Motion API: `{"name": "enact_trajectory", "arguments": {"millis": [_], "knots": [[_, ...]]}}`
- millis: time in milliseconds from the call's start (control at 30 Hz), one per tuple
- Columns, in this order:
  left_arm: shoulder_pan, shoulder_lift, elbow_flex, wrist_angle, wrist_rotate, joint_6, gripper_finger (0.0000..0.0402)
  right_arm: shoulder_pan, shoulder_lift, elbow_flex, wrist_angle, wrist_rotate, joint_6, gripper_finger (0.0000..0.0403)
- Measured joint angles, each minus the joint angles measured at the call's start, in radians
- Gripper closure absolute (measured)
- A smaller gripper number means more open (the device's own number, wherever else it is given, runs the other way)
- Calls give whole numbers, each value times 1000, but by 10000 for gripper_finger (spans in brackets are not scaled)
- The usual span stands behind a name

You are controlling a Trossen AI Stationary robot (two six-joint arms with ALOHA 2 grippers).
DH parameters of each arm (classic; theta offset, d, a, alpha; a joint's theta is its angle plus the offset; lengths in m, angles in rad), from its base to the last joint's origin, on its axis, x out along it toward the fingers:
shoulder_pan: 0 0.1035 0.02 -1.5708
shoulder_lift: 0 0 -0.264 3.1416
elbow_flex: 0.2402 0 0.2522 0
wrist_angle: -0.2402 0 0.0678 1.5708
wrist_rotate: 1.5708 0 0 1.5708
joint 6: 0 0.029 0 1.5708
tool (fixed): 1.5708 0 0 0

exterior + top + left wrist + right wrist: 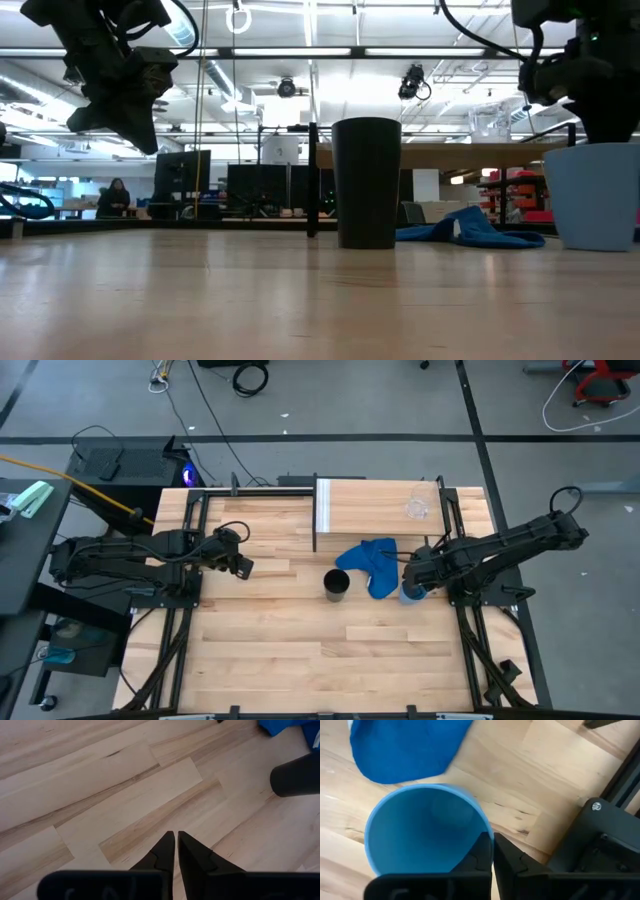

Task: Stack small to large cups/mugs on shelf
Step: Put the blue plastic cup on the shelf

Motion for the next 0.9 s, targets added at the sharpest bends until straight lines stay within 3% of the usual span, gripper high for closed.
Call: {"name": "enact_trajectory", "arguments": {"millis": [267,467,633,900], "knots": [[0,0,0,0,0,0,363,0,-4,121,-13,-10,-49,400],[0,0,0,0,0,0,364,0,-2,378,-177,3,-95,401],[0,0,0,0,0,0,371,-15,-2,625,-333,107,-103,402],[0,0,0,1,0,0,371,-156,39,911,-335,226,-281,402]]}}
